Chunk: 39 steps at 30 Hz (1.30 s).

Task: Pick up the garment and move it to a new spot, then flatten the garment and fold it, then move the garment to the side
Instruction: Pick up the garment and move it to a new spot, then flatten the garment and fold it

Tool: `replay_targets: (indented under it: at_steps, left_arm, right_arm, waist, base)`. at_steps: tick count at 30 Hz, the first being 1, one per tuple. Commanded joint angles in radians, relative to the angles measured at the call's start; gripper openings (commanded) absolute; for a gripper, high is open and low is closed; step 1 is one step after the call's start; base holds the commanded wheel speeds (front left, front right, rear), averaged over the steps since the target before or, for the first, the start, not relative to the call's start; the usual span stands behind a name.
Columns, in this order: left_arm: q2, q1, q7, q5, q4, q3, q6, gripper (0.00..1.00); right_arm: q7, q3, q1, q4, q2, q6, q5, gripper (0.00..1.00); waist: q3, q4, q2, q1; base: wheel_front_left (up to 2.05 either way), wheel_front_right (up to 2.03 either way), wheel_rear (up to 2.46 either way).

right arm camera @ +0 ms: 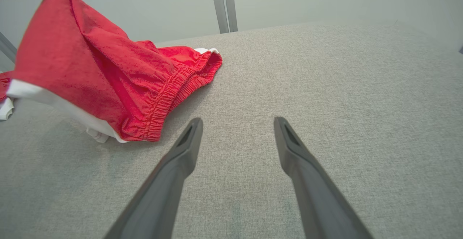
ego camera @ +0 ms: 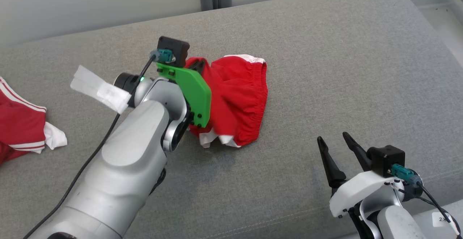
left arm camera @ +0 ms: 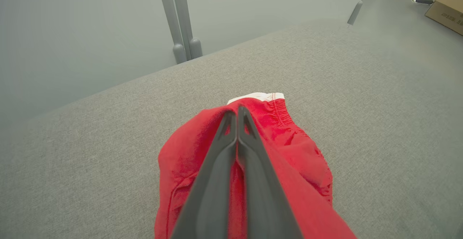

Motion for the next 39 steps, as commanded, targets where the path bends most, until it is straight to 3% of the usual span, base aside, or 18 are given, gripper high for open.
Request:
replay_targets:
  at_steps: [1, 16, 17, 18, 19, 28, 39]
  left_arm:
    - [0.008, 0.012, -0.003, 0.007, 0.005, -0.002, 0.005, 0.00]
    - [0.121, 0.048, -0.090, 0.116, 0.182, -0.057, 0.084, 0.00]
    - [0.126, 0.046, -0.103, 0.118, 0.192, -0.056, 0.089, 0.29]
    - [0.131, 0.044, -0.120, 0.123, 0.201, -0.055, 0.096, 0.97]
    - [0.133, 0.044, -0.140, 0.118, 0.210, -0.048, 0.100, 1.00]
    - [0.132, 0.038, -0.181, 0.068, 0.240, -0.010, 0.082, 1.00]
    - [0.054, 0.023, -0.144, 0.070, 0.125, -0.062, 0.048, 1.00]
  right_arm:
    - [-0.006, -0.006, -0.004, 0.003, -0.002, 0.000, 0.007, 1.00]
    - [-0.003, 0.010, -0.006, 0.023, -0.002, 0.000, 0.019, 1.00]
    - [-0.004, 0.010, -0.007, 0.026, -0.002, 0.000, 0.020, 1.00]
    - [-0.005, 0.010, -0.006, 0.028, -0.002, 0.000, 0.021, 1.00]
    - [-0.005, 0.009, -0.005, 0.029, -0.002, 0.000, 0.022, 1.00]
    - [-0.008, -0.031, 0.024, 0.032, -0.002, 0.000, 0.021, 1.00]
    - [-0.001, -0.049, 0.040, 0.027, -0.002, 0.000, 0.026, 1.00]
  waist:
    - [0.003, 0.001, -0.0001, 0.0000]
    - [-0.049, 0.059, -0.0001, 0.0000]
    - [-0.050, 0.061, -0.0001, 0.0000]
    - [-0.051, 0.062, -0.0001, 0.0000]
    - [-0.053, 0.064, -0.0001, 0.0000]
    - [-0.078, 0.095, -0.0001, 0.0000]
    - [-0.092, 0.101, -0.0001, 0.0000]
  base:
    - [0.00, 0.00, 0.00]
    - [0.00, 0.00, 0.00]
    - [0.00, 0.00, 0.00]
    - [0.00, 0.00, 0.00]
    - [0.00, 0.00, 0.00]
    - [0.00, 0.00, 0.00]
    - [0.00, 0.00, 0.00]
